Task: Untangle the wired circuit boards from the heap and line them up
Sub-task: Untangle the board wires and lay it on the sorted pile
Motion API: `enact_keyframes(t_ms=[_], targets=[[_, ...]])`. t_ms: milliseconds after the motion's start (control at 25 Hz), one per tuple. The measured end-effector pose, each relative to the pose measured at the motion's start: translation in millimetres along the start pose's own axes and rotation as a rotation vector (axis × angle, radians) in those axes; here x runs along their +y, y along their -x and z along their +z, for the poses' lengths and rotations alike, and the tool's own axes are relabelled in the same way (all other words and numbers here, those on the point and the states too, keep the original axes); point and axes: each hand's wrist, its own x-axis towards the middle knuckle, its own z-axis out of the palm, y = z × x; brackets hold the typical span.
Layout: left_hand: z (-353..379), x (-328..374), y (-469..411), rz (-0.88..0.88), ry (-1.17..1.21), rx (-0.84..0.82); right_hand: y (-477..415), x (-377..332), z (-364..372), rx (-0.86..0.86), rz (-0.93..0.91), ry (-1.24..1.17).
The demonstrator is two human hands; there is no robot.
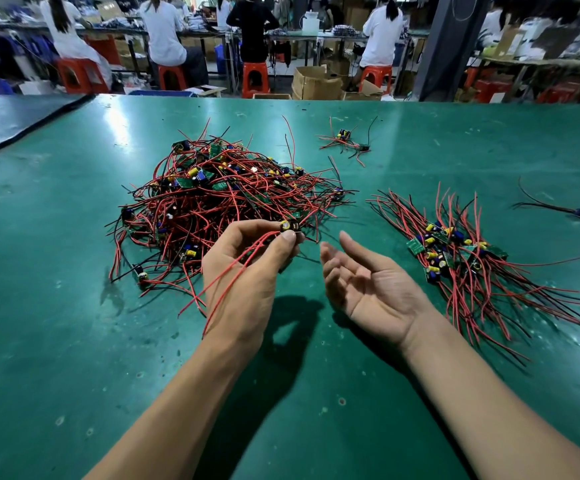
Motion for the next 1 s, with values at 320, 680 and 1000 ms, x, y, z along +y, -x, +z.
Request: enact_keyframes(t_ms=[320, 680, 1000], targets=[[4.2, -10.1, 18.2, 0.144, -0.109, -0.304, 3.6, -1.9, 2.3, 0.097, -0.27, 0.435], [0.0, -14.0, 11.6, -0.343, 0.153, -0.295, 10.2, 1.6, -0.1, -0.112, -0.1, 0.559], [-4.7, -21.7, 9.6, -0.376, 0.047, -0.385, 0.0, 2.9, -10.8, 0.037, -0.19, 0.634]])
